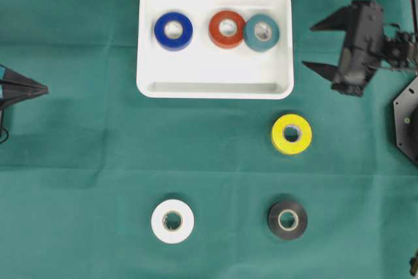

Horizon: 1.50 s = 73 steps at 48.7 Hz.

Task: Put the tape into the white case with the right arm.
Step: 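Retract the open right gripper to the right of the tray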

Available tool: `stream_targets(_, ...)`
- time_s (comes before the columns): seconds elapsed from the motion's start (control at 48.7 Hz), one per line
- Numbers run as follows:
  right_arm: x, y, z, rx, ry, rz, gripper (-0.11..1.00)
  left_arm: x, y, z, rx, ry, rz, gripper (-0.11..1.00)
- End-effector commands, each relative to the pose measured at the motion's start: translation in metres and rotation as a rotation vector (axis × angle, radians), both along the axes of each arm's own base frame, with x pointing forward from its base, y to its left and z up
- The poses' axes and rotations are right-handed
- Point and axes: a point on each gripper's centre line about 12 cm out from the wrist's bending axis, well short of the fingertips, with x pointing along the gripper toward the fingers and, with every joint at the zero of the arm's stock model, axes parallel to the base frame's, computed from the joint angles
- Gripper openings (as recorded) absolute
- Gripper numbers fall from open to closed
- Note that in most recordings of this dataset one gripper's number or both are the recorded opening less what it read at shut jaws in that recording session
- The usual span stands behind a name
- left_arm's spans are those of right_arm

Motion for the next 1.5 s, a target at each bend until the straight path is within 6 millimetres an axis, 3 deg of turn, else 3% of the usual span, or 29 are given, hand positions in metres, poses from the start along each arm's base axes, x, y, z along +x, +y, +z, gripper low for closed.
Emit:
stream_targets(0.0,-0.006,0.003,0.002,-0.002,-0.028,-0.002,0.58,0.001,0.001,0.004,0.001,-0.011,0.003,0.01)
stream_targets(0.452,-0.014,0.012,-0.002,0.032,-0.046,-0.007,0.58,0.001,0.001,0.004,-0.001,-0.011,0.004,0.01)
stream_targets(0.842,-0.002,0.075,-0.005,0.051,-0.071,0.300,0.58,0.001,0.001,0.005,0.000,-0.012,0.004,0.01)
stream_targets(1.149,-0.012,0.113,-0.012,0.057,-0.053,0.486,0.58,0.001,0.001,0.004,-0.001,-0.011,0.004,0.01)
stream_targets(1.478,-0.024,0.130,-0.016,0.055,-0.052,0.580,0.58,0.001,0.001,0.004,-0.001,-0.011,0.004,0.01)
